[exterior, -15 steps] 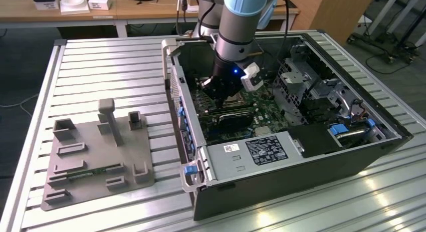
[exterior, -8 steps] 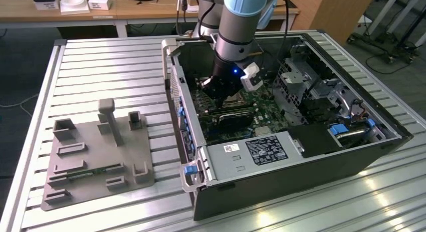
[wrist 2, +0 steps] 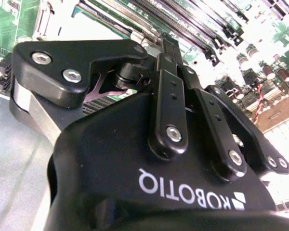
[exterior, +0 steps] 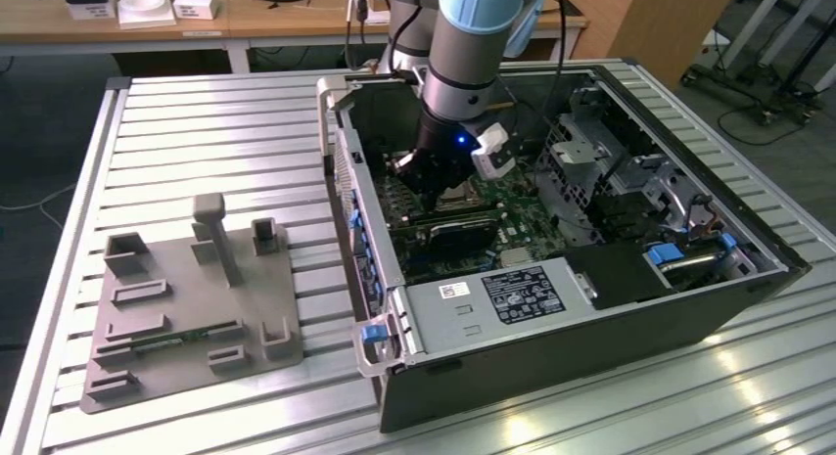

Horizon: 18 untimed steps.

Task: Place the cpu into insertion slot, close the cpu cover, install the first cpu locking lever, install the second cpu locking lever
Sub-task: 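Install the second cpu locking lever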

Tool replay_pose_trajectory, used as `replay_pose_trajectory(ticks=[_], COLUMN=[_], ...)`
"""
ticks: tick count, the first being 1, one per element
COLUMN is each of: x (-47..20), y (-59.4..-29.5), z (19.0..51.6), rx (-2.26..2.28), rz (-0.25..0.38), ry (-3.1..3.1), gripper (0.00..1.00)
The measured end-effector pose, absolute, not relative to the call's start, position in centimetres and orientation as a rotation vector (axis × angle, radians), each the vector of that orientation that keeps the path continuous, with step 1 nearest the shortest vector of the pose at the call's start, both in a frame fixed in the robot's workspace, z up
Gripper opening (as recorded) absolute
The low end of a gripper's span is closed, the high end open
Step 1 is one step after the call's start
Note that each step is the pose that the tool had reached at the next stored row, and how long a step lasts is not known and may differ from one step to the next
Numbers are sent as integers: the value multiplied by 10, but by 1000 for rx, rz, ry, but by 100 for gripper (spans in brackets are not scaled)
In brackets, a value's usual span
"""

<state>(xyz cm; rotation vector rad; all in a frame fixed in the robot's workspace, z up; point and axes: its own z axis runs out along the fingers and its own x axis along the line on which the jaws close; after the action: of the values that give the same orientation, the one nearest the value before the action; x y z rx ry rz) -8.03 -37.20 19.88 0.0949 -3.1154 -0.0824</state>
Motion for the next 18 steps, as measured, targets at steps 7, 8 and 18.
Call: replay_pose_trajectory(ticks=[7, 8, 18], x=[-80, -80, -80], y=[-372, -372, -371], z=[195, 195, 199], rx=[96, 96, 97], rz=[-84, -84, -86], ry=[-3114, -3114, -3115], gripper=[10, 10, 10])
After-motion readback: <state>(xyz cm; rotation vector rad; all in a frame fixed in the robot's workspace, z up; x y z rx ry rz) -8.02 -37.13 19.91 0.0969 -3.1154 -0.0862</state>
